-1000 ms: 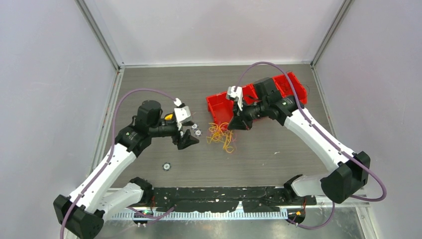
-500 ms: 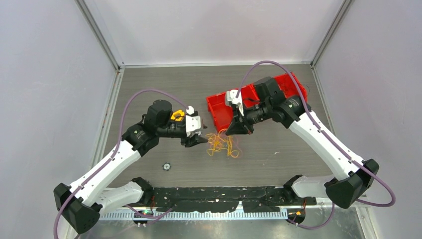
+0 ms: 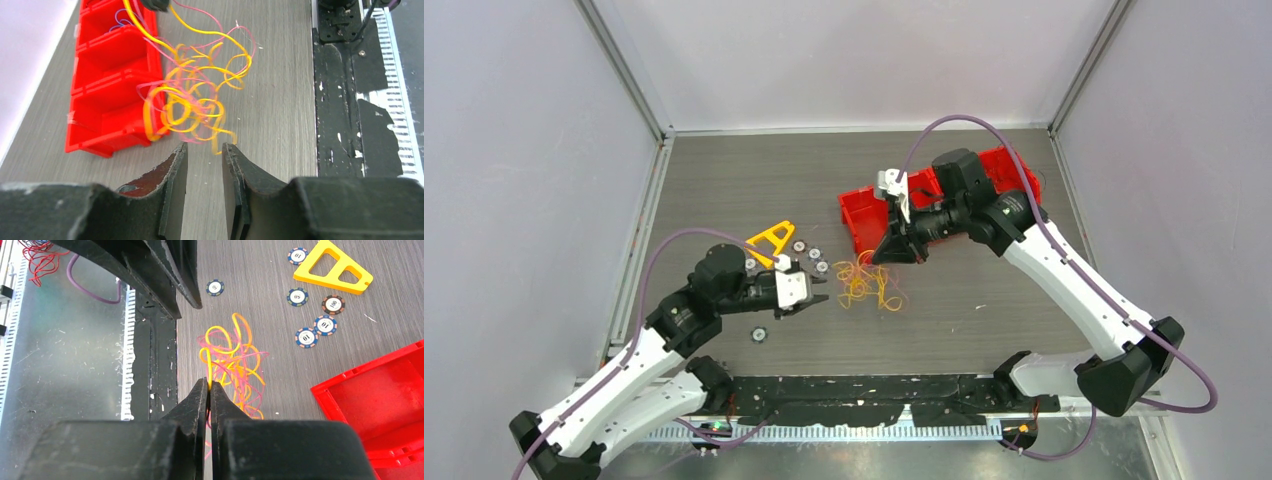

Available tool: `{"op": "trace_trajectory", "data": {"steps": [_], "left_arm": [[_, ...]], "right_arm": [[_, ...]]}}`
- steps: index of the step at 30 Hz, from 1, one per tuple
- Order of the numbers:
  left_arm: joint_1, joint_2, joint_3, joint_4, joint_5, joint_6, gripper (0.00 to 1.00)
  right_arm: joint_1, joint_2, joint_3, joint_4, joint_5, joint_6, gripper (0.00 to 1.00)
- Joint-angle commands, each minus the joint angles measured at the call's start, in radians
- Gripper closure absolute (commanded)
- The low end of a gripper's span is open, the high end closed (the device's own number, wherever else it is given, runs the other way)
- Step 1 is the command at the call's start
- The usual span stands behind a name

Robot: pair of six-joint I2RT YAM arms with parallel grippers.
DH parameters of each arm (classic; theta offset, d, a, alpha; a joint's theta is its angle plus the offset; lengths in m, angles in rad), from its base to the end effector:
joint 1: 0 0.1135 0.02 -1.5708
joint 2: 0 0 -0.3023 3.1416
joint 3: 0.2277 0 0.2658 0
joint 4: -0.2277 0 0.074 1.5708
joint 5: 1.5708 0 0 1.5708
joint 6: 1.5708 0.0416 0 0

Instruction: Untangle the cables

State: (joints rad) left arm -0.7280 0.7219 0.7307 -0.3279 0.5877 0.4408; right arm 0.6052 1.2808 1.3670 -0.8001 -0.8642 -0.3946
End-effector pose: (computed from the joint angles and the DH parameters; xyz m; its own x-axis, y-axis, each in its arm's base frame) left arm 0.1001 -0.1201 0.3415 0.1921 0.3044 -0.9330 0.9562 0.1560 0.2478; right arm 0.1981 0.1755 0.4191 -0.1734 -0.4234 -0.8892 -0.9844 0.0478 0.1692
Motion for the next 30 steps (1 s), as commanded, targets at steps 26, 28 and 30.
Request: {"op": "trace_trajectory", "data": {"steps": [26, 28, 30], "left_arm": [[-0.072, 0.056, -0.068, 0.094, -0.092, 0.136, 0.81], [-0.071, 0.075, -0.055, 0.102, -0.097, 0.123, 0.79], [-0.072, 0.09, -0.042, 0.109, -0.096, 0.11, 0.76]], "right_arm": [[0.005, 0.013, 0.061, 0.078, -0.064, 0.072, 0.95], [0.005, 0.013, 0.058, 0.08, -0.069, 0.075, 0.95], [0.006, 0.011, 0.058, 0.079, -0.069, 0.079, 0.95]]}}
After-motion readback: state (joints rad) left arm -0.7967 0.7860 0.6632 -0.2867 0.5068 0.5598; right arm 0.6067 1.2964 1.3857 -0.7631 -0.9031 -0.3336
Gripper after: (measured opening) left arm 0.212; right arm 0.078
